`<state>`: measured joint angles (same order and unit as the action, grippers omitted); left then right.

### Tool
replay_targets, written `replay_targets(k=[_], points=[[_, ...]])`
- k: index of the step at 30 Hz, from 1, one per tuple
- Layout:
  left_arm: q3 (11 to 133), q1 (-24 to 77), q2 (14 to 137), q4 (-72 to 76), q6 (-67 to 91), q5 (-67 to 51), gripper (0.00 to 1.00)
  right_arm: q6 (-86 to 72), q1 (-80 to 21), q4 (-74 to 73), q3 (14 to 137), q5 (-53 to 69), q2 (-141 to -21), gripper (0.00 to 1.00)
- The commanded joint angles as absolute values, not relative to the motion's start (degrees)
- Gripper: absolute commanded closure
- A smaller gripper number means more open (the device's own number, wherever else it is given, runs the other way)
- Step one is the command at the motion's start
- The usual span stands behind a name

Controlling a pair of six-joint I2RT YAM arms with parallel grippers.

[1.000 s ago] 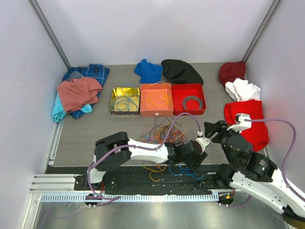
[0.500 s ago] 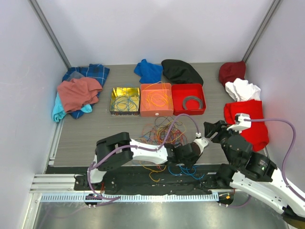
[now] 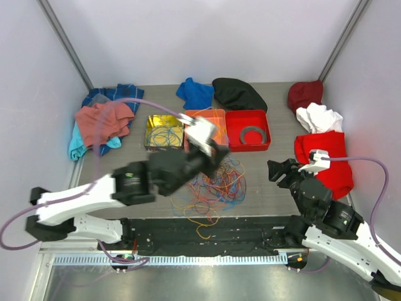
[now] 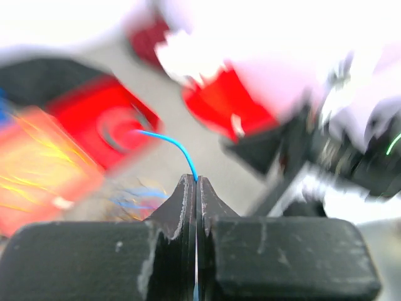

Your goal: Untangle the cables

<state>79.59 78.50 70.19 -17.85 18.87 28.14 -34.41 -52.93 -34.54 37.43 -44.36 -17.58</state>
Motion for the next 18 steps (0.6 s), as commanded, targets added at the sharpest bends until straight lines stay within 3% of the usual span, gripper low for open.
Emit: replay_targets(k=[1, 11, 16, 18], points=[[88.05, 78.05, 64.7, -30.93, 10.74, 45.94, 1.0, -35.42, -53.17, -30.59, 35.42, -43.86, -16.88, 0.38], [89.74, 77.08, 55.81, -24.09, -4.72, 63.0, 1.0, -33.92, -53.26, -28.04, 35.24, -42.63, -18.37, 0.38], [88.16, 71.04, 57.21, -23.72, -4.5, 60.48, 1.0, -34.1, -53.26, -27.42, 34.37, -42.1, -18.11, 0.38], [89.21, 62.2, 58.53, -28.89, 4.07, 51.72, 1.0, -34.28, -53.17, -27.33, 34.02, -41.66, -18.19, 0.38]])
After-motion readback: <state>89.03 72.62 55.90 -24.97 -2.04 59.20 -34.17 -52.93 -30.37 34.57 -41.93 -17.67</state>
